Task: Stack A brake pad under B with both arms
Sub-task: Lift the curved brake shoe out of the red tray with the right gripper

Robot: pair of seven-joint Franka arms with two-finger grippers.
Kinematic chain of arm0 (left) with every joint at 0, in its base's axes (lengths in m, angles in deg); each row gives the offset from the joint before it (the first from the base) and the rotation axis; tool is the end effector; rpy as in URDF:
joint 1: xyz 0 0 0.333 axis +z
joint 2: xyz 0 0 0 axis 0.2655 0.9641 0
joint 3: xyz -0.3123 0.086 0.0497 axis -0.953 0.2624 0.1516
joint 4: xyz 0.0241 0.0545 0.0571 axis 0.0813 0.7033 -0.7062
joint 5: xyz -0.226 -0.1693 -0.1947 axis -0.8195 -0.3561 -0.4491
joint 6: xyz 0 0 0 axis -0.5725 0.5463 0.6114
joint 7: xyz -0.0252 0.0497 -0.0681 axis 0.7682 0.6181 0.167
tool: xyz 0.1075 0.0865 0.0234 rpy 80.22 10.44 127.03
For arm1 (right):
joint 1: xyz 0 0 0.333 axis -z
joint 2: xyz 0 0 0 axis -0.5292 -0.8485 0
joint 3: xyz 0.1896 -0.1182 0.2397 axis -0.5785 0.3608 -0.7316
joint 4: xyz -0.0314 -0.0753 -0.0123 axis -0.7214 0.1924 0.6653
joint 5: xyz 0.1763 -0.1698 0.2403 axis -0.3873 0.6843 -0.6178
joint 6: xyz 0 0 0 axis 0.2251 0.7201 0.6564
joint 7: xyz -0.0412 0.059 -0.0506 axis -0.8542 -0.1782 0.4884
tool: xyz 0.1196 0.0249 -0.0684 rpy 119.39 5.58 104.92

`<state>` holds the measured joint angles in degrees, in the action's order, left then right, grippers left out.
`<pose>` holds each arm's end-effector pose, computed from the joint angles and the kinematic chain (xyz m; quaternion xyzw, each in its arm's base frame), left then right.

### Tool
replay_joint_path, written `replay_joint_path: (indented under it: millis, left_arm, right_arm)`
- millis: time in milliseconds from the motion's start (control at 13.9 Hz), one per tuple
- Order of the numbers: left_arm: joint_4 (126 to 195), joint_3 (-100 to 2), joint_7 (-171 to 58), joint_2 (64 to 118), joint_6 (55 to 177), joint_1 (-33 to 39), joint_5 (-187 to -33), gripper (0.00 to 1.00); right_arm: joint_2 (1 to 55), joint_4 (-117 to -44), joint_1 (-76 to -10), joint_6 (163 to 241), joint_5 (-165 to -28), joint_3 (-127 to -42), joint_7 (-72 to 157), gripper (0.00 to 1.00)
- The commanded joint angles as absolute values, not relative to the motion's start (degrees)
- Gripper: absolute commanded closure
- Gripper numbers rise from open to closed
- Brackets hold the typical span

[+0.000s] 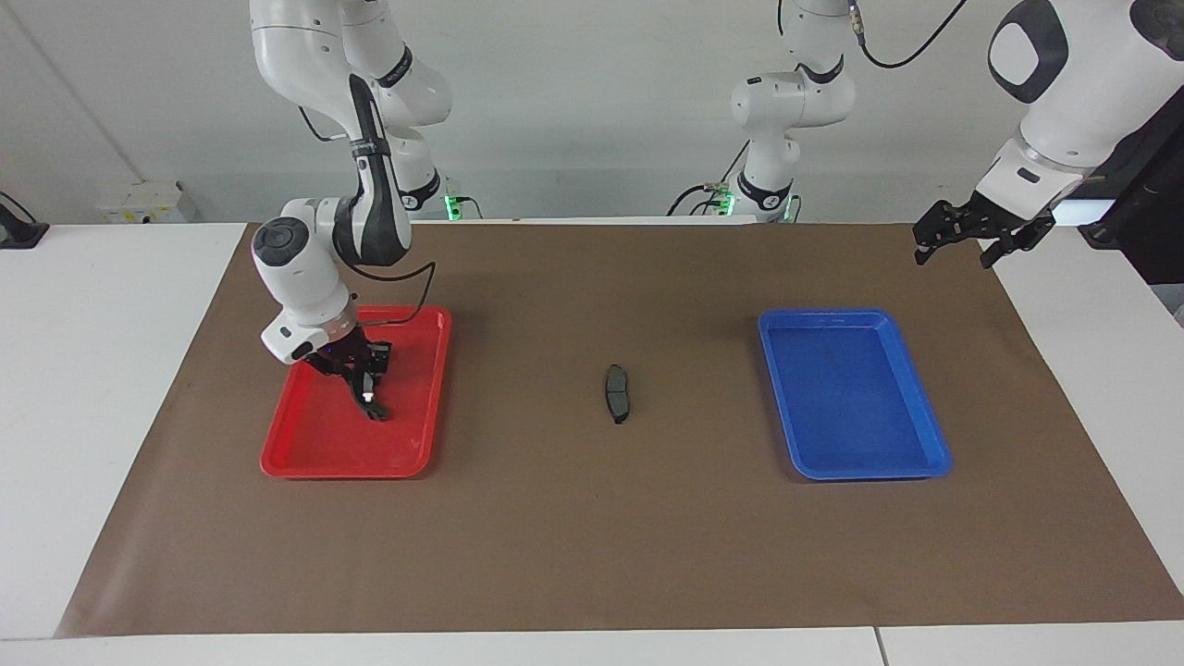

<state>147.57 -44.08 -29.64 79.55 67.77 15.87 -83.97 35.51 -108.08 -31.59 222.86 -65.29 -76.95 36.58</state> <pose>0.4884 0.0188 0.5758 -0.9960 0.0825 0.0348 0.0010 0.4957 -0.0069 0.3139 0.9999 0.0106 -0.0001 0.0024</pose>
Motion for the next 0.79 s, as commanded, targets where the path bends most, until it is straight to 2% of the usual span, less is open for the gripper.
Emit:
replay_joint_path:
  millis: [0, 216, 432, 720]
  left_arm:
    - [148.9, -44.3, -28.7, 78.2, 68.0, 16.5, -84.0, 0.01]
    - [148.9, -44.3, -28.7, 78.2, 68.0, 16.4, -84.0, 0.01]
    - [148.9, -44.3, -28.7, 78.2, 68.0, 16.5, -84.0, 0.01]
    - [148.9, -44.3, -28.7, 78.2, 68.0, 16.4, -84.0, 0.01]
  right_arm:
    - [36.1, -105.3, -31.5, 217.9, -65.9, -77.7, 36.8, 1.0]
    - [36.2, -97.1, -31.5, 207.9, -65.9, -80.6, 37.4, 1.0]
    - [34.4, -89.6, -32.2, 203.3, -65.8, -84.1, 35.2, 1.0]
    - [30.9, -83.4, -43.5, 203.5, -65.4, -84.4, 16.8, 1.0]
